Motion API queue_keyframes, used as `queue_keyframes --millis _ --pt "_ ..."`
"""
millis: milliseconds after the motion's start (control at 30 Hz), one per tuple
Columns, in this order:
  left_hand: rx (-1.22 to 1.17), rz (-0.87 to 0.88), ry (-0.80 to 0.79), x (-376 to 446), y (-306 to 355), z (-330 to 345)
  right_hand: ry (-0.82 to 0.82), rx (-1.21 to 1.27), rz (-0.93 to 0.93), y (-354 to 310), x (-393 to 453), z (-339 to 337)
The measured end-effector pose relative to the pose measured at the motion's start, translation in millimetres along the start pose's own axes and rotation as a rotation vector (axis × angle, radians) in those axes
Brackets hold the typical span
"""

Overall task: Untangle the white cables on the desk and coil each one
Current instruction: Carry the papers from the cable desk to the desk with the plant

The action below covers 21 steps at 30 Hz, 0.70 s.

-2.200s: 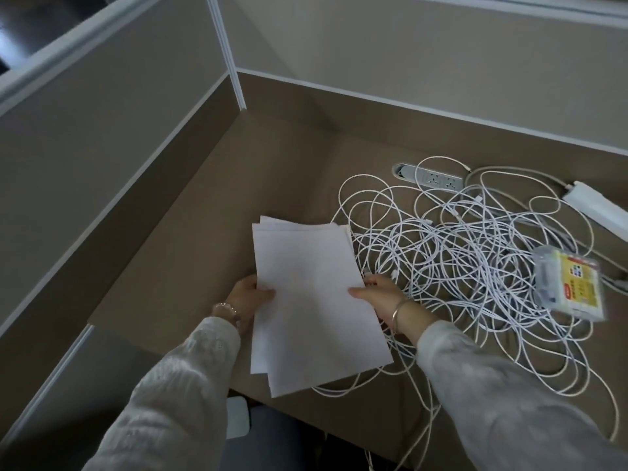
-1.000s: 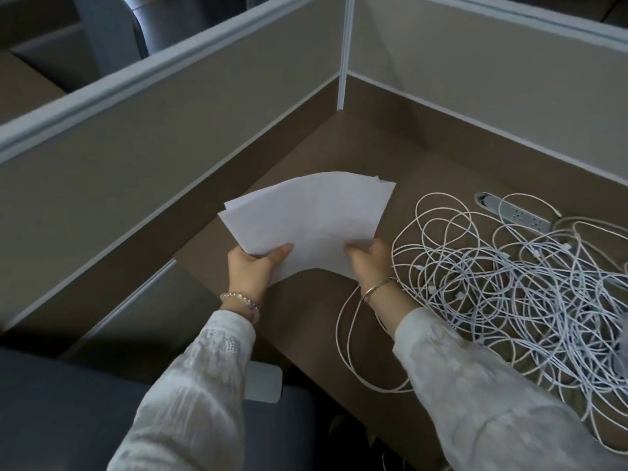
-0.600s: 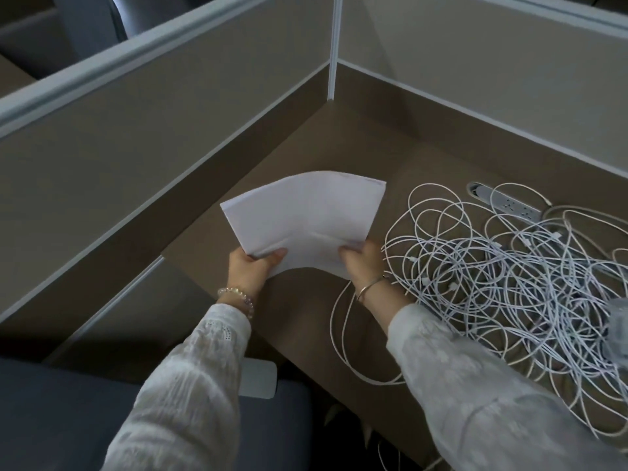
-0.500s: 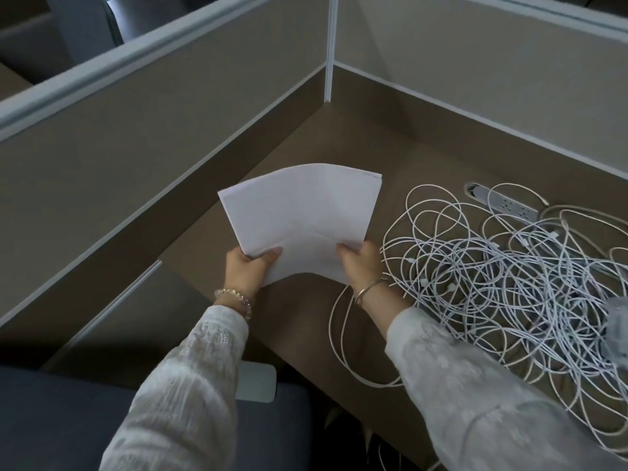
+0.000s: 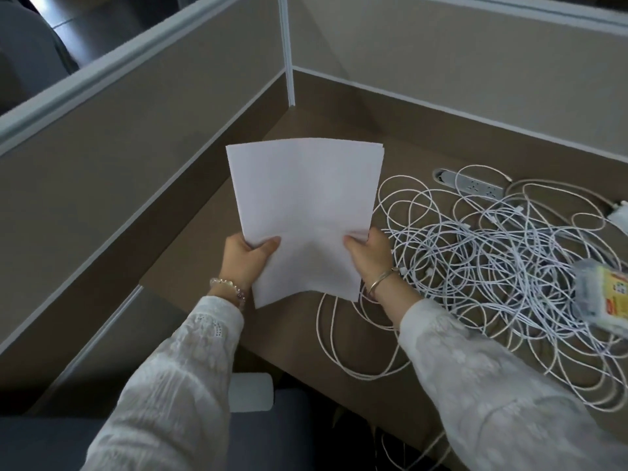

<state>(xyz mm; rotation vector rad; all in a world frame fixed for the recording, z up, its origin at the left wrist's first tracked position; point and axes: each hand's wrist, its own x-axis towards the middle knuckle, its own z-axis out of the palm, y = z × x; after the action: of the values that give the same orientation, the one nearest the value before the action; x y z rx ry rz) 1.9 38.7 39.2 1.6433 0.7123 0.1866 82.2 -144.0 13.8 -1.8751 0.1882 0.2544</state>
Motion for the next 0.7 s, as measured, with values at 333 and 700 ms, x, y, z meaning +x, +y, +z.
queue_keyframes --millis 333,700 --pt "0.018 -0.1 -0.485 -21.6 59.2 93.1 -0.042 0.375 0.206 11.7 -24.9 -155.8" --pt "0.051 -0.115 -0.875 -159.5 69.3 245.7 0.323 0.576 0.196 71.9 -161.9 -322.4"
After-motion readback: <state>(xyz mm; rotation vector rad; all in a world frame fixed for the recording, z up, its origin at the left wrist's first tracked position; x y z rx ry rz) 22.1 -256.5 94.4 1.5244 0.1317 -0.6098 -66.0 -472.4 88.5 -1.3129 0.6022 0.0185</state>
